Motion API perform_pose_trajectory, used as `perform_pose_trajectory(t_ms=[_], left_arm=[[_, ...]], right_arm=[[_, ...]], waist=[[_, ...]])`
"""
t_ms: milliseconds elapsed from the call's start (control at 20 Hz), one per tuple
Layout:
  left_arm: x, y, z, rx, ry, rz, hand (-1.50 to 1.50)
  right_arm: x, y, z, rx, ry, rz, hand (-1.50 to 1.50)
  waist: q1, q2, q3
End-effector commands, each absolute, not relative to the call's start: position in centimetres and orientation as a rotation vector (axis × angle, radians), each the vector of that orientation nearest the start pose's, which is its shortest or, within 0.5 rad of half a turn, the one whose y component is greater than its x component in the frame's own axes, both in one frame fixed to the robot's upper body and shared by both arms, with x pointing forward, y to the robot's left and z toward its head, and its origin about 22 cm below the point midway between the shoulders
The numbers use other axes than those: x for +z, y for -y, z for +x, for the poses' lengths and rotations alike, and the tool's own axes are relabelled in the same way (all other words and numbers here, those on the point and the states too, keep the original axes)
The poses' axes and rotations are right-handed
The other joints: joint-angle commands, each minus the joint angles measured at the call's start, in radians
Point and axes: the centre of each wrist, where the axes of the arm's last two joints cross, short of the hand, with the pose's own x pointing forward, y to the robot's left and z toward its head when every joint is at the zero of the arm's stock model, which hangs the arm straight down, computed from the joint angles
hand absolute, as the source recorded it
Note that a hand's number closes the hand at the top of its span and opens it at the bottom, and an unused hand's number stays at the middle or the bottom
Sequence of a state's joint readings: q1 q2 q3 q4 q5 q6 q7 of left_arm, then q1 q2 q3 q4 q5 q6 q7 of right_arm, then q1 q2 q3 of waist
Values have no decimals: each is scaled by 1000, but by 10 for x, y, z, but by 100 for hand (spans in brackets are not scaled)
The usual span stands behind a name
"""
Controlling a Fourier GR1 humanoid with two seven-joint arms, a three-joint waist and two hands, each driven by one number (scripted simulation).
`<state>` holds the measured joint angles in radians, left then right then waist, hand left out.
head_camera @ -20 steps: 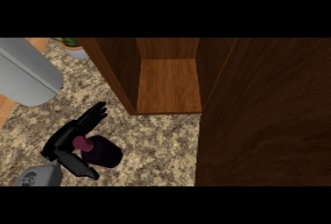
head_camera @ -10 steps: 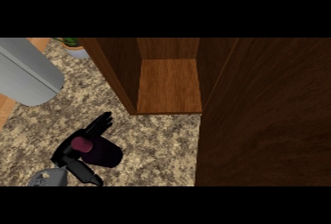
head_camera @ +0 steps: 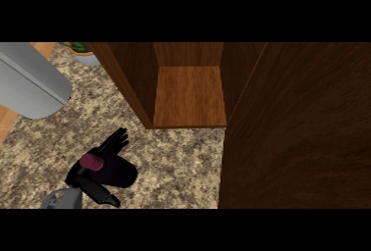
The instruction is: Pick up the wine, place it into the cabinet and close the cabinet
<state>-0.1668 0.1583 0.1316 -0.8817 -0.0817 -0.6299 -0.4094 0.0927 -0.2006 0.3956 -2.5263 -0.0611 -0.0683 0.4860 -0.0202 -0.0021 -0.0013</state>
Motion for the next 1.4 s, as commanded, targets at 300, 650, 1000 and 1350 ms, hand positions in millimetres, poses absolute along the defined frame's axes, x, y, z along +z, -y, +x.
perform_pose_trajectory(t_ms=[300,650,1000,1350], left_arm=[[-126,-278,250,-140,1338,-571,-150],[-136,-276,247,-124,1305,-607,-150],[-121,-256,271,-119,1346,-628,150],[-125,-236,259,-198,1419,-577,150]], right_arm=[[216,202,80,293,1931,360,-150],[216,207,78,299,1931,347,-150],[217,205,71,293,1936,357,-150],[214,209,78,323,1927,346,-150]], waist=[[8,-1,1],[5,1,1],[1,-3,1],[7,-1,1]])
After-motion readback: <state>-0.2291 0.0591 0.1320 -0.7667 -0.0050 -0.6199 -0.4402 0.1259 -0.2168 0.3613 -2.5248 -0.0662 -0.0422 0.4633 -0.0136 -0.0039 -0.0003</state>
